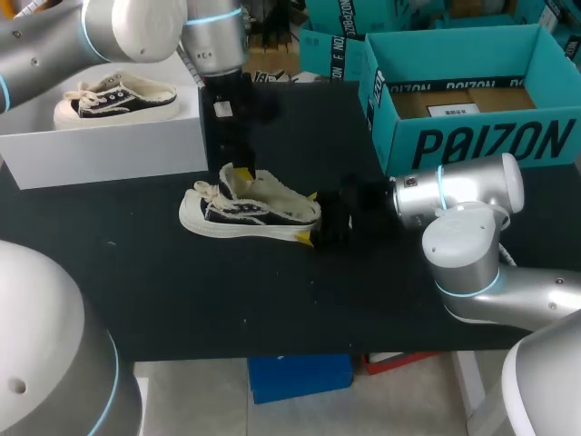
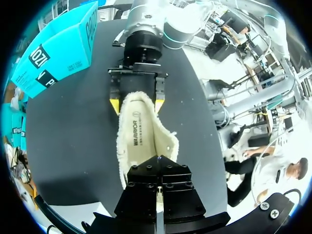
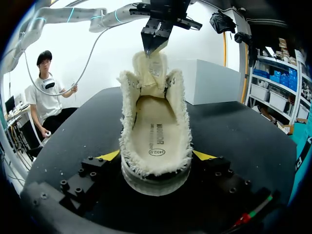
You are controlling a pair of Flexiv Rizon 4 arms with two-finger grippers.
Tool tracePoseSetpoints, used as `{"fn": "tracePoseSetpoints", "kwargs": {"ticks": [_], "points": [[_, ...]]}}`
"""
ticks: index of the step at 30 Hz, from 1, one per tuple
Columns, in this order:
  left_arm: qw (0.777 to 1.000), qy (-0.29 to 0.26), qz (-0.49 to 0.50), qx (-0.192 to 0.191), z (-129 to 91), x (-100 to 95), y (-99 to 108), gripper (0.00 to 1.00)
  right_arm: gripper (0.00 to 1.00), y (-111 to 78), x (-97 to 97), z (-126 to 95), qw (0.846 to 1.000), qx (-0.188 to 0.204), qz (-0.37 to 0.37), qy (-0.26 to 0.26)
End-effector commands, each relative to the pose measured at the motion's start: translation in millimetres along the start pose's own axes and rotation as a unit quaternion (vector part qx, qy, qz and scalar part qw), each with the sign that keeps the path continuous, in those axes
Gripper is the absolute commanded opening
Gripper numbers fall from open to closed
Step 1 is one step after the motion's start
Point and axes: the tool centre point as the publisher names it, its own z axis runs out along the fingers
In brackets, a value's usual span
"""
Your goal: Take the shoe out of the shoebox, open the shoe tongue, remove and reinsert the insole, then place the shoe into the shoebox
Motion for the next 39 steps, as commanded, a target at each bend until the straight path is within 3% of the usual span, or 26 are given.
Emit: {"fn": "tracePoseSetpoints", "kwargs": {"ticks": [1, 6, 21, 39], "points": [[1.000, 0.000, 0.007, -0.007, 3, -3.6, -9, 0.00, 0.00, -0.6, -0.7, 1, 1.000, 0.000, 0.001, 0.000], [1.000, -0.001, 0.008, -0.028, 11, -7.7, -14, 0.00, 0.00, -0.6, -0.7, 1, 1.000, 0.000, 0.001, 0.000], [0.999, 0.027, 0.013, -0.030, 38, -21.7, -12, 0.00, 0.00, -0.6, -0.7, 1, 1.000, 0.000, 0.001, 0.000], [0.998, 0.058, 0.004, -0.038, 70, -14.6, -5, 0.00, 0.00, -0.6, -0.7, 1, 1.000, 0.000, 0.001, 0.000]]}}
